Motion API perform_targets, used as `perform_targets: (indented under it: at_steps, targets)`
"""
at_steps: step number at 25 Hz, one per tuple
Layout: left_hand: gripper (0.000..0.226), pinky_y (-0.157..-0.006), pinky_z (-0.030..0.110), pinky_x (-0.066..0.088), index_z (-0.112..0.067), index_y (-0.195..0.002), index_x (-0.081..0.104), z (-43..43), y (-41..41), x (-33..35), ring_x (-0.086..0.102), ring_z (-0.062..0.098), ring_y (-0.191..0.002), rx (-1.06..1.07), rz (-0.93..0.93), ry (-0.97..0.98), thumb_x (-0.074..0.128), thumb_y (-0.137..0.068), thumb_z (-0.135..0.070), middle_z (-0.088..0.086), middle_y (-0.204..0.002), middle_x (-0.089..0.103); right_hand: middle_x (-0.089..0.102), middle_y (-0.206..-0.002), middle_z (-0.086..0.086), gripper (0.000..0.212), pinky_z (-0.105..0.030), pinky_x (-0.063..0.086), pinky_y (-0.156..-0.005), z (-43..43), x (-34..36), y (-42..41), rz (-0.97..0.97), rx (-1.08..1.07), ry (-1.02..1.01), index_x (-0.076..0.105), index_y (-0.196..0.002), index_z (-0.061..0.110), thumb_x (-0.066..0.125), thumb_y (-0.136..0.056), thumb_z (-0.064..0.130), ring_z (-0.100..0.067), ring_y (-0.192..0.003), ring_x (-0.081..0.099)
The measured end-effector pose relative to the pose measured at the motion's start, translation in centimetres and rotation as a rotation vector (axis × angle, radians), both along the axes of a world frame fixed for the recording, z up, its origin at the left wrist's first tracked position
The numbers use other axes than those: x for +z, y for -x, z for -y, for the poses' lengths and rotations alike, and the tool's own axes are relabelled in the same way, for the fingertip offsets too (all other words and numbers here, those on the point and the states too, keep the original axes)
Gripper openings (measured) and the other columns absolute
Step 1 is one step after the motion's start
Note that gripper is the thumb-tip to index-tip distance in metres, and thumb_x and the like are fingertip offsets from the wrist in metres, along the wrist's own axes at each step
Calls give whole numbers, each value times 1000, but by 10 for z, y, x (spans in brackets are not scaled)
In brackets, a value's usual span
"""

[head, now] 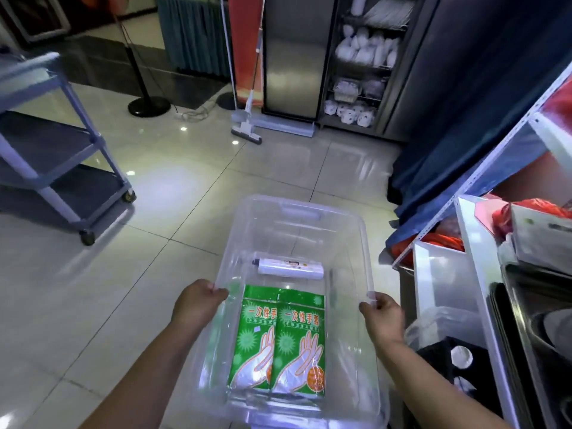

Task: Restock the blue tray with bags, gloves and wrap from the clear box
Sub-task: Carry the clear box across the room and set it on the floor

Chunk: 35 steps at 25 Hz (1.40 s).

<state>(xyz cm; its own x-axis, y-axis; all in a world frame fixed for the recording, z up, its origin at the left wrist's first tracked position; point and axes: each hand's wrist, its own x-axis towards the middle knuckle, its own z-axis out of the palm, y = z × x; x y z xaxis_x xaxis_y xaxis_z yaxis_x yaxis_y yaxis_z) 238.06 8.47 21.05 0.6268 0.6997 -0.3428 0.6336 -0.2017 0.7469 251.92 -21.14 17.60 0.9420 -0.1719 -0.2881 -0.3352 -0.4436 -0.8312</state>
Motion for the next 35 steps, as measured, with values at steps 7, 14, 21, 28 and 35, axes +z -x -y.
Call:
perform_targets:
  at_steps: [7,14,21,28,35]
  targets:
    - [19,-54,27,35,-15,-43,51,-23,-189,-4,45,20,-42,-201,-55,140,54,-54,-30,-2,-34,47,64,-76,-11,26,-26,41,-60,-1,4,-151,-19,-76,104,66,-102,6,64,-76,4,-21,-62,55]
    - [26,-60,33,48,-9,-53,58,-36,-402,-60,55,23,-51,-543,-190,73,60,-78,-16,5,-46,58,59,-77,-10,20,-28,43,-67,6,-38,-284,-170,-254,141,55,-85,19,65,-77,4,-23,-62,52]
    - [14,-56,25,43,-18,-66,59,-26,-572,-142,63,18,-59,-774,-359,91,63,-80,-17,1,-61,63,53,-59,-1,8,-23,39,-49,22,-116,-383,-346,-291,321,58,-77,12,67,-78,13,-18,-54,49]
    - [8,-55,24,42,-11,-80,62,1,-640,-303,57,14,-58,-758,-505,137,60,-84,-17,4,-68,64,53,-58,7,12,-22,36,-49,45,-270,-454,-451,-278,320,60,-87,18,68,-78,17,-9,-54,51]
    - [8,-72,37,49,-17,-76,61,28,-663,-470,60,24,-67,-714,-536,127,63,-84,-17,8,-73,67,62,-84,-3,36,-36,53,-75,67,-443,-510,-483,-315,295,59,-115,13,67,-80,19,-23,-78,59]
